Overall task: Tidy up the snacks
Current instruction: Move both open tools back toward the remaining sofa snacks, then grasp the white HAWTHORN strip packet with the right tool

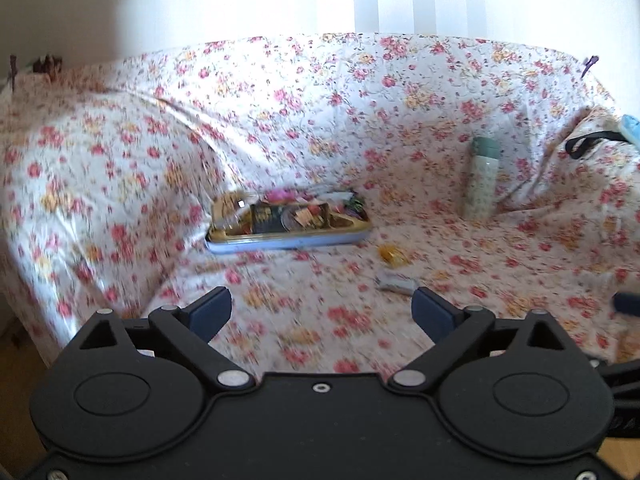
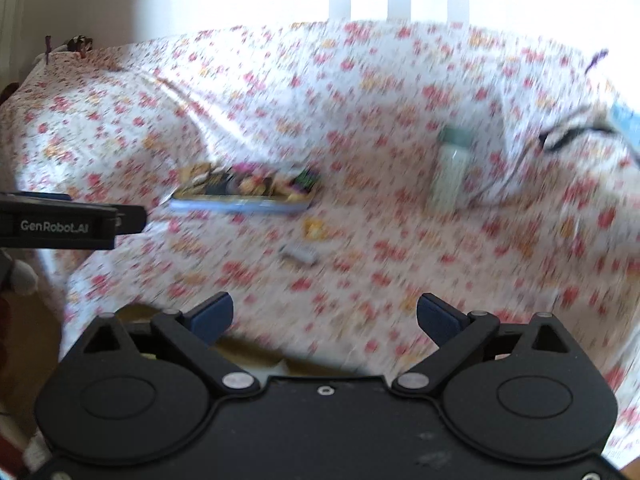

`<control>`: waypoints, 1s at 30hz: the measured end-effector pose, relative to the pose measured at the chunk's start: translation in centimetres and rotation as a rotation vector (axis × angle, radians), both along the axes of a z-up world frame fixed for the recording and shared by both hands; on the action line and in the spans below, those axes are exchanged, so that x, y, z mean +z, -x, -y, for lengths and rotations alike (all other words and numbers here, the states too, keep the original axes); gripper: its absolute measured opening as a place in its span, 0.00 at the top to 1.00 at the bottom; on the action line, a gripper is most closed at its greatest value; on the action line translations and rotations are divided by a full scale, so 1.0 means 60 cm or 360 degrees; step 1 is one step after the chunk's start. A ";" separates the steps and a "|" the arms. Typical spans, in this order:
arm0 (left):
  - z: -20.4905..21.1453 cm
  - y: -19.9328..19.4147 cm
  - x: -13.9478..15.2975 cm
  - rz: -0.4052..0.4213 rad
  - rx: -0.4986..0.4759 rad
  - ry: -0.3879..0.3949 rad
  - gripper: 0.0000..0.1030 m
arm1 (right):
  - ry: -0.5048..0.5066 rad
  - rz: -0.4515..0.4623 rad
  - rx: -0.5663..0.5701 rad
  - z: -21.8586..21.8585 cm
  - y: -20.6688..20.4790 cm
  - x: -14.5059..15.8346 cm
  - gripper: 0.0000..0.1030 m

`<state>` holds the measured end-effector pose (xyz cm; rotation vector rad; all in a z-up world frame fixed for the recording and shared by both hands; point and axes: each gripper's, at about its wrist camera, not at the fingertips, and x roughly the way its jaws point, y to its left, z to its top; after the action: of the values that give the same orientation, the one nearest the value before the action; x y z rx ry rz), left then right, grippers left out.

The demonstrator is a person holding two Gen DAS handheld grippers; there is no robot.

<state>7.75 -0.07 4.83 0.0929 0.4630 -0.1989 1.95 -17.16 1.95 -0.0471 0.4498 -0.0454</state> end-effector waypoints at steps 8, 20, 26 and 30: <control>0.016 -0.075 -0.024 -0.0133 -0.0050 -0.0110 0.05 | -0.0007 0.0010 -0.0074 0.033 -0.065 0.001 0.00; 0.033 -0.202 -0.084 -0.0424 -0.0084 -0.0148 0.06 | -0.0028 -0.0225 -0.0042 0.079 -0.180 -0.054 0.00; 0.048 -0.267 -0.125 -0.0510 -0.0094 -0.0167 0.06 | 0.0019 -0.0296 0.0033 0.078 -0.226 -0.079 0.00; 0.061 -0.304 -0.141 -0.0548 -0.0111 -0.0122 0.08 | 0.0038 -0.0294 0.0081 0.073 -0.252 -0.088 0.00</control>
<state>25.97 -3.72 -3.62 0.1514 0.8116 -0.2671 17.08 -21.54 -3.31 -0.0866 0.6323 0.0040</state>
